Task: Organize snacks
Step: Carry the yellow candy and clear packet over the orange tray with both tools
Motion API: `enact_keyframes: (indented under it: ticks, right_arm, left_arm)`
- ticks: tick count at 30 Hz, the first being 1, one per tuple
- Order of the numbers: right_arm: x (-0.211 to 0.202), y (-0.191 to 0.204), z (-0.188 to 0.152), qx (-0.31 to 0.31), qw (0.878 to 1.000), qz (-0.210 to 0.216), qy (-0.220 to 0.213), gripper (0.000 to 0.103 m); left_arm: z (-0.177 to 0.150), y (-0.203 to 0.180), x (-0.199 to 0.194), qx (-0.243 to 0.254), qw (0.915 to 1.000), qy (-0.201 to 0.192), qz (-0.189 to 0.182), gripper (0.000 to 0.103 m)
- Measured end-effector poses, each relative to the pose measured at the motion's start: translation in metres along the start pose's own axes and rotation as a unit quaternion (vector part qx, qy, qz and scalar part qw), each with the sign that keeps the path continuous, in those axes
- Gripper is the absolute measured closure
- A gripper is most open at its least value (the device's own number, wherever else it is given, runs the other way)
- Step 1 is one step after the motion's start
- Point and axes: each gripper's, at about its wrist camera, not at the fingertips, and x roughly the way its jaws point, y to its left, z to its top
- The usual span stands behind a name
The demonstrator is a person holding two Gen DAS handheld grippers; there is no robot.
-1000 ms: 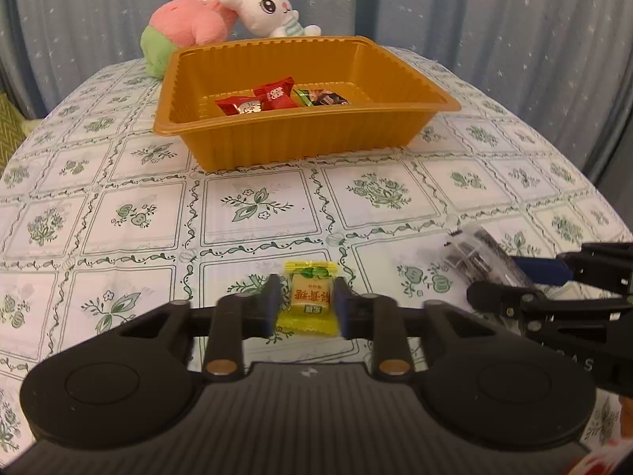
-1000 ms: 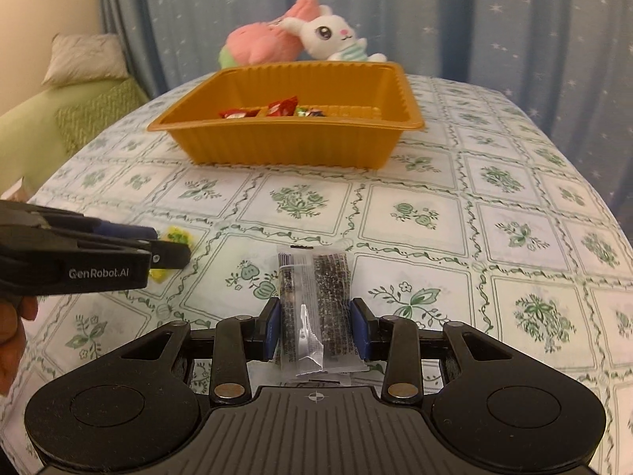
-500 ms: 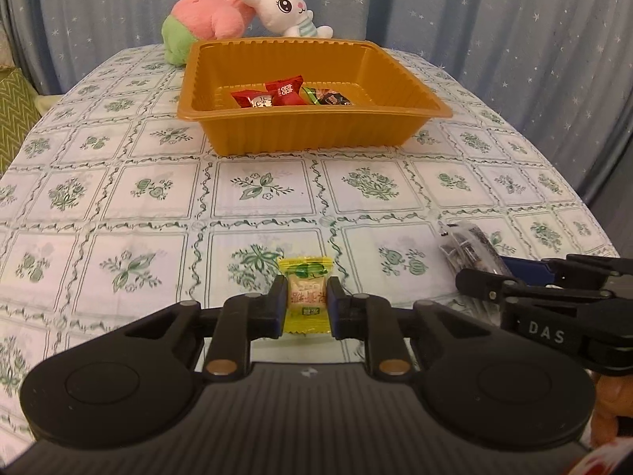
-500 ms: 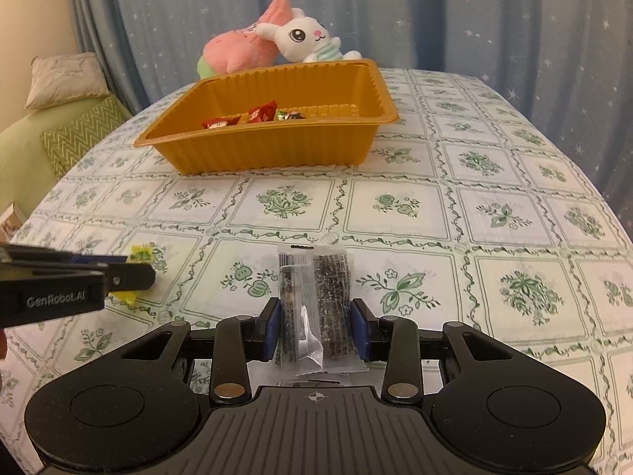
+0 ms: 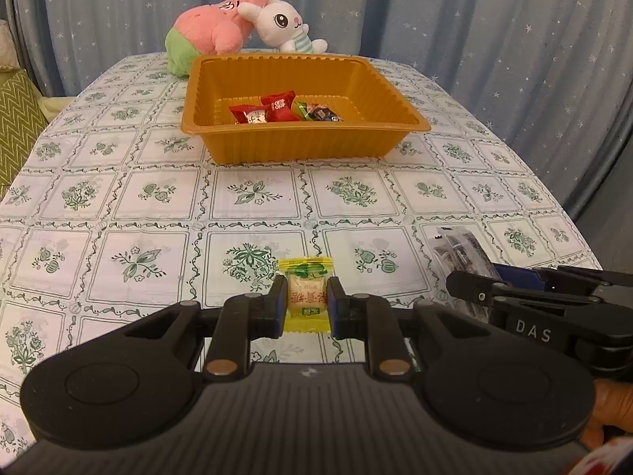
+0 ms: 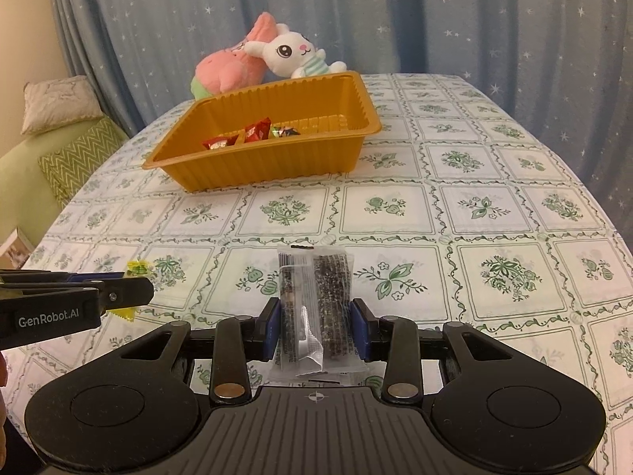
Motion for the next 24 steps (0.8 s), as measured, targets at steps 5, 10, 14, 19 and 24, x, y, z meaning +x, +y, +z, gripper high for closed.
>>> enact_keyframes:
  ticks: [5,10,14,19,24]
  right_arm:
    - [-0.006,0.003,0.002,0.000,1.000,0.002,-0.004,0.065]
    - [-0.009,0.006,0.003,-0.001,1.000,0.002,-0.007,0.065]
    - [-0.010,0.005,0.004,-0.002,1.000,0.002,-0.007,0.065]
    - [-0.010,0.005,0.006,-0.001,1.000,0.000,-0.007,0.065]
    - [-0.008,0.003,0.009,-0.001,1.000,-0.001,-0.006,0.065]
  left_arm:
    - [0.003,-0.001,-0.006,-0.001,1.0000,-0.004,-0.001,0.085]
    - [0.005,-0.001,-0.009,-0.002,1.0000,-0.008,-0.002,0.085]
    - [0.007,0.000,-0.009,-0.004,1.0000,-0.008,-0.003,0.085]
    - [0.008,0.001,-0.009,-0.006,0.9999,-0.009,-0.004,0.085]
    - [0.011,0.002,-0.007,-0.005,0.9999,-0.010,-0.005,0.085]
